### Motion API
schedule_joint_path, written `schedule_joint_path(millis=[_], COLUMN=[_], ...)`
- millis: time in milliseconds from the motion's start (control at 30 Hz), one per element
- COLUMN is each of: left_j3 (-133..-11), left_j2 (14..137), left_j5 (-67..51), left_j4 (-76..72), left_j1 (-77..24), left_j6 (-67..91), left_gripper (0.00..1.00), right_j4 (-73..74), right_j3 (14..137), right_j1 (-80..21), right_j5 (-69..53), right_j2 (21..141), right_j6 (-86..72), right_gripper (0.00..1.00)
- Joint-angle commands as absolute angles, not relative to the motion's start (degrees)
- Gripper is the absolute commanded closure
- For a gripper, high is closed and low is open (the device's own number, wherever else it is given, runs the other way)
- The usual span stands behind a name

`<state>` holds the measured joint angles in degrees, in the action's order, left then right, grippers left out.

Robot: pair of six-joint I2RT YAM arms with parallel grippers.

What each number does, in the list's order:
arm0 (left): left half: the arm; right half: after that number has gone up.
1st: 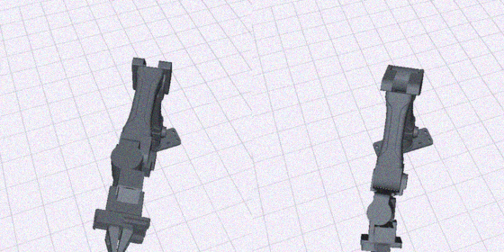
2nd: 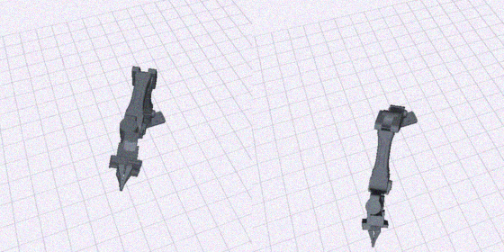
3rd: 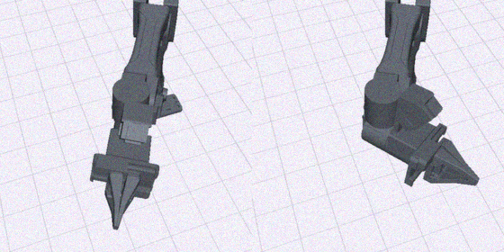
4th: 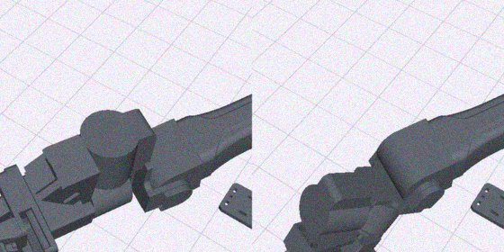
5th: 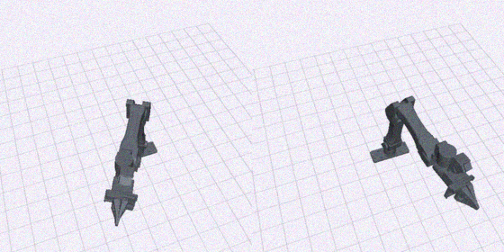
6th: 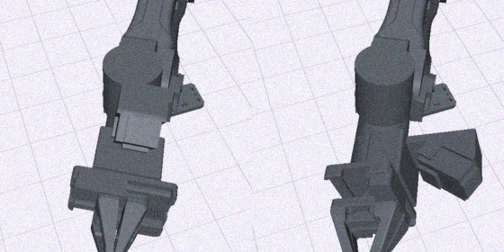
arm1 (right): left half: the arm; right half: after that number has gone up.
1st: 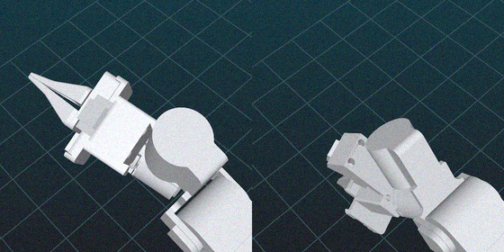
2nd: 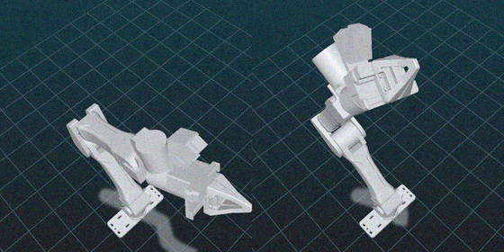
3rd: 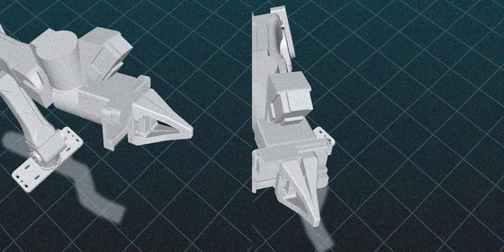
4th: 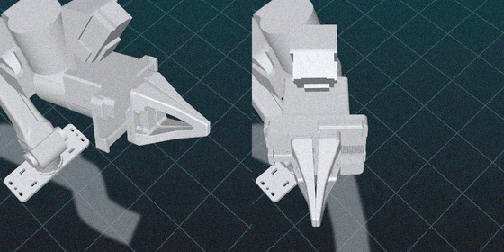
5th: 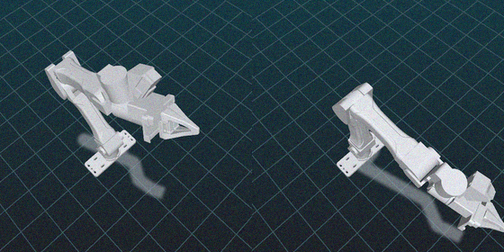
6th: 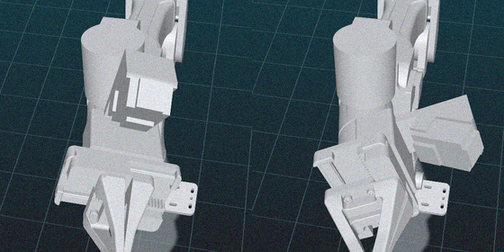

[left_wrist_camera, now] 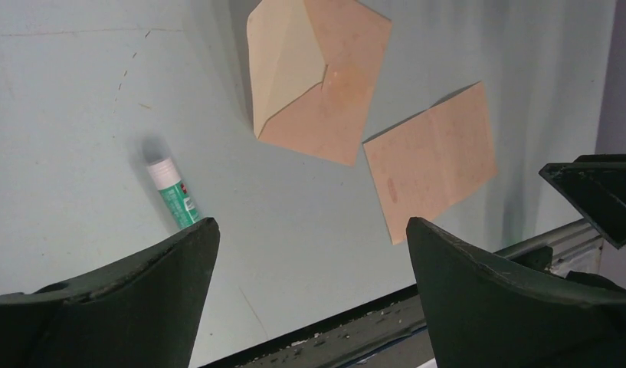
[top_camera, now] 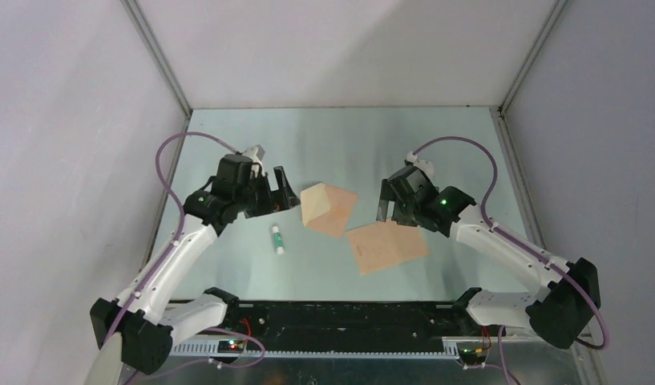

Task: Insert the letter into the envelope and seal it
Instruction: Fold the letter at the center of the board.

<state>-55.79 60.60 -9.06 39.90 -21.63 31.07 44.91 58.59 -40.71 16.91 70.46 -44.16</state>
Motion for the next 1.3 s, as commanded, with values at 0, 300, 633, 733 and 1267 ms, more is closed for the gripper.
schedule_joint_path(millis=[0,300,633,733,1267], left_j3=[-54.1,-53.8,-53.8,-55.4,-61.7], left_j2=[58.5,60.1,66.4,68.5,82.1], left_j5=[-10.7,-12.9,-7.7,-7.8,-3.8], left_j4=[35.2,30.2,23.3,21.1,21.6], left_j1=[-21.8,-26.6,-40.6,-45.3,-54.0], left_j6=[33.0,31.8,34.3,34.6,31.5], left_gripper=[0.00,0.00,0.01,0.01,0.05], right_j4=[42.3,42.1,43.9,43.0,33.2], right_j3=[59.2,56.7,48.5,46.0,37.7], right_j1=[-41.5,-40.7,-22.4,-15.6,-0.9], right_j5=[19.6,18.2,6.9,-1.8,-17.6], right_j2=[67.3,63.1,51.8,49.6,56.1], right_j6=[-43.1,-39.0,-35.6,-35.0,-32.9], right_gripper=[0.03,0.02,0.02,0.02,0.01])
